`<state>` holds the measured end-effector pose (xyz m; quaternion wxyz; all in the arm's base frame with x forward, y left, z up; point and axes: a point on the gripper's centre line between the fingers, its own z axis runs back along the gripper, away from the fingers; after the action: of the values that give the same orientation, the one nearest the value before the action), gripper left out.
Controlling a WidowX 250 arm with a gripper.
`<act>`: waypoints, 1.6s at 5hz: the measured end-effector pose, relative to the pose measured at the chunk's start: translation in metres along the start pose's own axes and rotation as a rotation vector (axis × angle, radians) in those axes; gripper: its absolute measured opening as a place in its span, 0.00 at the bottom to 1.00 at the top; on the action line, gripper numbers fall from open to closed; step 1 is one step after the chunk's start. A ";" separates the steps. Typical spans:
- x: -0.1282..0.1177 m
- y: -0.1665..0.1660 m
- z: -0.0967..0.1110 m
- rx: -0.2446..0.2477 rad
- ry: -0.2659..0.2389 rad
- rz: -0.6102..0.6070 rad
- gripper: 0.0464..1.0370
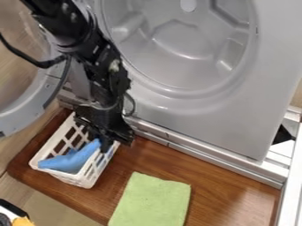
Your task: Move the white basket to the right side of the green towel
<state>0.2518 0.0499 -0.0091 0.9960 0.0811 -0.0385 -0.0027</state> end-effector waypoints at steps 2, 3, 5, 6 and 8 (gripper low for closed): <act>-0.003 -0.040 0.043 -0.078 -0.059 -0.030 0.06; -0.007 -0.077 0.065 -0.140 -0.107 -0.076 0.06; -0.014 -0.142 0.082 -0.293 -0.134 -0.180 0.06; -0.017 -0.162 0.078 -0.356 -0.118 -0.216 0.06; -0.015 -0.182 0.058 -0.444 -0.104 -0.237 0.06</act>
<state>0.2326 -0.1392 0.0169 0.9788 -0.1360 -0.0782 -0.1321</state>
